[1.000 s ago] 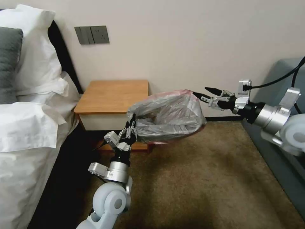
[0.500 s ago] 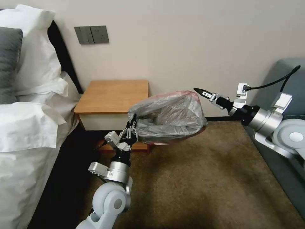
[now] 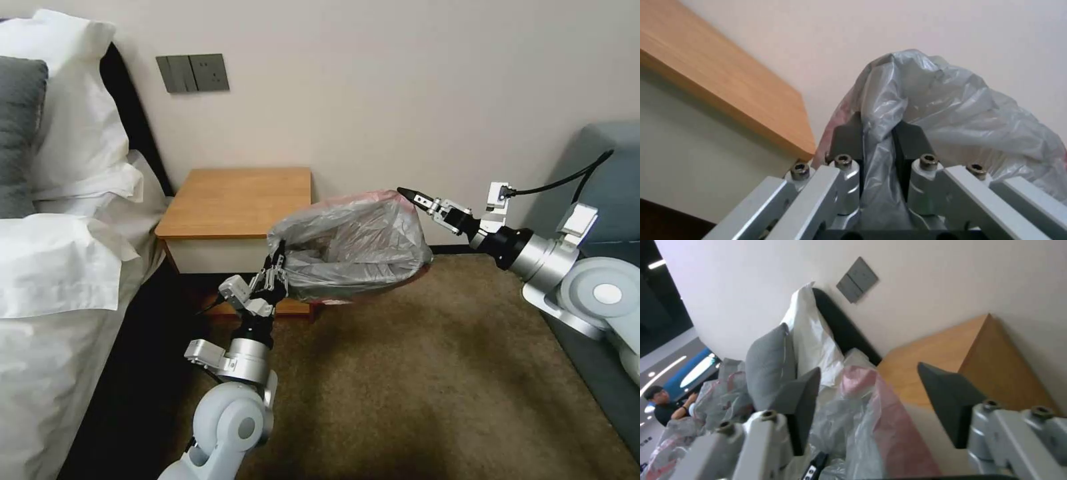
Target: Pick up the garbage bag from the table and place it over the trash can.
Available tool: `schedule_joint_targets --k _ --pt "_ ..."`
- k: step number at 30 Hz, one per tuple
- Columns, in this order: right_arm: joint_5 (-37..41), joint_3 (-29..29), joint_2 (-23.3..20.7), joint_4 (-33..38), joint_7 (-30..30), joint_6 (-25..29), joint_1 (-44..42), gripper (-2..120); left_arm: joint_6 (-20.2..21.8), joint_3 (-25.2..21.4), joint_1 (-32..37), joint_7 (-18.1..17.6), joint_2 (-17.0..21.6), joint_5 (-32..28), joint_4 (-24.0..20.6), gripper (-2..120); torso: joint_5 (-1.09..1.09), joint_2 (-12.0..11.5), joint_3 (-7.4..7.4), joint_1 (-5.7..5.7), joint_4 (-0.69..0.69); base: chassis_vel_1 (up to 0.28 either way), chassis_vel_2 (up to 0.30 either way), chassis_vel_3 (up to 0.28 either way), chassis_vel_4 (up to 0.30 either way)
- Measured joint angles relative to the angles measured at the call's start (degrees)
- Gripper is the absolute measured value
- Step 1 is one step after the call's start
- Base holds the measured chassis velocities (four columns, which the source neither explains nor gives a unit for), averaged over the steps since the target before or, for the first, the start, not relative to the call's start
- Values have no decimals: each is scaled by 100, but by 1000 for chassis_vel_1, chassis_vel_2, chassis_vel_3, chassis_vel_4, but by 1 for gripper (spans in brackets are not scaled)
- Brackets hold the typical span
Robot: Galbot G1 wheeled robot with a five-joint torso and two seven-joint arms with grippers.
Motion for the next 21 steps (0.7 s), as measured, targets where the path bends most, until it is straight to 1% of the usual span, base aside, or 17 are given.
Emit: schedule_joint_targets --k 1,2,4,5,8,14,17,18,21 --pt "0 0 0 0 0 0 0 57 0 0 0 0 0 0 0 10 0 0 0 0 0 0 0 0 0" --pt "-1 0 0 1 1 1 -3 54 1 2 -2 -6 0 1 -1 10 0 0 0 0 0 0 0 0 0" --pt "-2 -1 2 8 1 7 -14 42 5 12 -6 -32 -5 8 -7 10 0 0 0 0 0 0 0 0 0" --pt "-2 -1 2 8 1 7 -14 42 5 12 -6 -32 -5 8 -7 10 0 0 0 0 0 0 0 0 0" --pt "-2 -1 11 21 5 16 -26 32 16 25 -7 -54 -16 17 -19 10 0 0 0 0 0 0 0 0 0" --pt "-3 0 40 42 19 27 -62 25 18 42 -7 -59 -32 42 -21 10 0 0 0 0 0 0 0 0 0" --pt "-2 5 73 47 57 40 -66 12 18 57 -6 -59 -32 58 -25 10 0 0 0 0 0 0 0 0 0" --pt "-2 5 73 47 57 40 -66 12 18 57 -6 -59 -32 58 -25 10 0 0 0 0 0 0 0 0 0" --pt "4 23 101 55 71 55 -67 1 21 64 -5 -59 -21 60 -28 10 0 0 0 0 0 0 0 0 0"
